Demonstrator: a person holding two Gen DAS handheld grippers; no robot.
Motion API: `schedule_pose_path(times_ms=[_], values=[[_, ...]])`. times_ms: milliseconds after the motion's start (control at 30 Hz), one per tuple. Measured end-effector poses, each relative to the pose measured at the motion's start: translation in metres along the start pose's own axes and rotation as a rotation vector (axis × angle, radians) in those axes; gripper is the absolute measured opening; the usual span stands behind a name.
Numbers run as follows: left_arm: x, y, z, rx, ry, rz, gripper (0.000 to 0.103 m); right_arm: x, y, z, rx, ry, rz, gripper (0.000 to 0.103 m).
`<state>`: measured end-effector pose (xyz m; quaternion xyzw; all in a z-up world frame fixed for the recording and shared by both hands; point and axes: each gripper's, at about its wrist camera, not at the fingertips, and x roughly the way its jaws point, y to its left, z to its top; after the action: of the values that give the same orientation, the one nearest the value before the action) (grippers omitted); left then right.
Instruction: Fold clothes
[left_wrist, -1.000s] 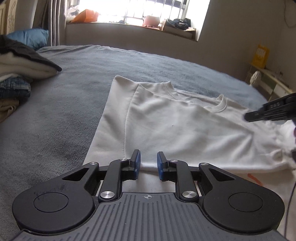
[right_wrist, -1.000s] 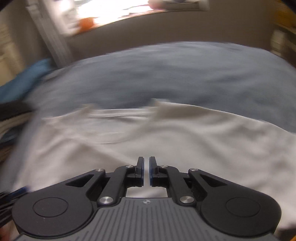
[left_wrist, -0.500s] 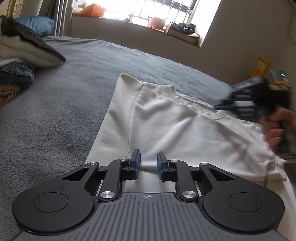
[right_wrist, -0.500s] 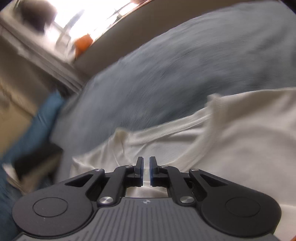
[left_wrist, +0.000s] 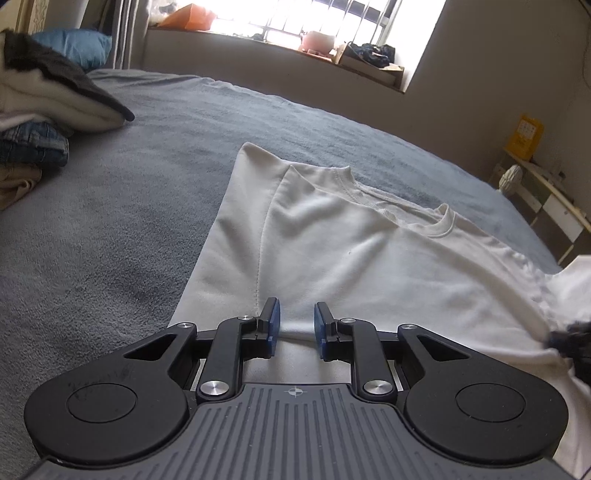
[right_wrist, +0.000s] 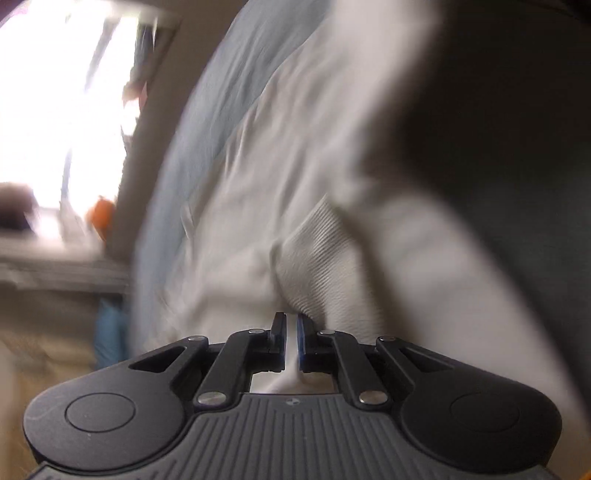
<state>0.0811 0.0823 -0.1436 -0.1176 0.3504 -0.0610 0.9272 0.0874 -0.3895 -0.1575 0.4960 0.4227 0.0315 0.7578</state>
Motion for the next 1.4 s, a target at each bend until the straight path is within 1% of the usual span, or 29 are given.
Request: schedule_pose_path(times_ms=[100,200,233,300,400,500,567,600,633,700,800,867,933,1000,1033,1100,1200,1300,1400], values=[[-0.004,-0.008,0.002,0.027,0.006,0.024,0.021,-0.026,-0.015,-0.002,0.047,-0.08,0.01,0.007],[-0.013,-0.019,0.003,0.045,0.01,0.044,0.029,-0.052,-0.031,-0.004,0.094,-0.161,0.02,0.008],[-0.017,-0.023,0.003,0.054,0.011,0.047,0.03,-0.054,-0.028,-0.005,0.081,-0.167,0.029,0.008],[-0.025,-0.032,0.004,0.075,0.017,0.04,0.031,-0.049,-0.019,-0.006,0.055,-0.145,0.05,0.008],[-0.034,-0.046,0.004,0.119,0.038,0.054,0.031,-0.042,-0.013,-0.007,0.028,-0.109,0.067,0.01],[-0.042,-0.055,0.003,0.134,0.059,0.057,0.031,-0.031,-0.016,-0.005,0.01,-0.094,0.031,0.011],[-0.046,-0.058,0.002,0.141,0.07,0.061,0.031,-0.028,-0.021,-0.006,-0.016,-0.119,-0.054,0.011],[-0.048,-0.06,0.002,0.143,0.075,0.061,0.031,-0.029,-0.026,-0.006,-0.008,-0.137,-0.1,0.011],[-0.05,-0.061,0.001,0.146,0.079,0.061,0.031,-0.034,-0.032,-0.008,0.018,-0.154,-0.1,0.011],[-0.051,-0.064,-0.002,0.157,0.086,0.059,0.032,-0.046,-0.043,-0.012,0.076,-0.185,-0.069,0.011],[-0.049,-0.07,-0.008,0.172,0.101,0.049,0.032,-0.06,-0.044,-0.018,0.062,-0.221,-0.069,0.013],[-0.047,-0.075,-0.012,0.182,0.111,0.042,0.032,-0.063,-0.041,-0.017,0.04,-0.221,-0.086,0.022],[-0.045,-0.078,-0.016,0.193,0.116,0.035,0.033,-0.059,-0.035,-0.013,0.006,-0.215,-0.103,0.026],[-0.043,-0.077,-0.02,0.196,0.118,0.03,0.033,-0.054,-0.031,-0.006,-0.02,-0.197,-0.124,0.034],[-0.043,-0.076,-0.021,0.197,0.118,0.027,0.032,-0.051,-0.029,-0.002,-0.032,-0.187,-0.134,0.041],[-0.042,-0.072,-0.024,0.198,0.113,0.03,0.032,-0.045,-0.025,0.006,-0.057,-0.168,-0.155,0.042],[-0.04,-0.062,-0.025,0.194,0.101,0.058,0.032,-0.036,-0.02,0.017,-0.086,-0.136,-0.183,0.042],[-0.034,-0.05,-0.024,0.164,0.102,0.075,0.032,-0.027,-0.014,0.024,-0.105,-0.12,-0.196,0.042],[-0.029,-0.043,-0.021,0.139,0.094,0.077,0.032,-0.02,-0.007,0.028,-0.139,-0.106,-0.22,0.042]])
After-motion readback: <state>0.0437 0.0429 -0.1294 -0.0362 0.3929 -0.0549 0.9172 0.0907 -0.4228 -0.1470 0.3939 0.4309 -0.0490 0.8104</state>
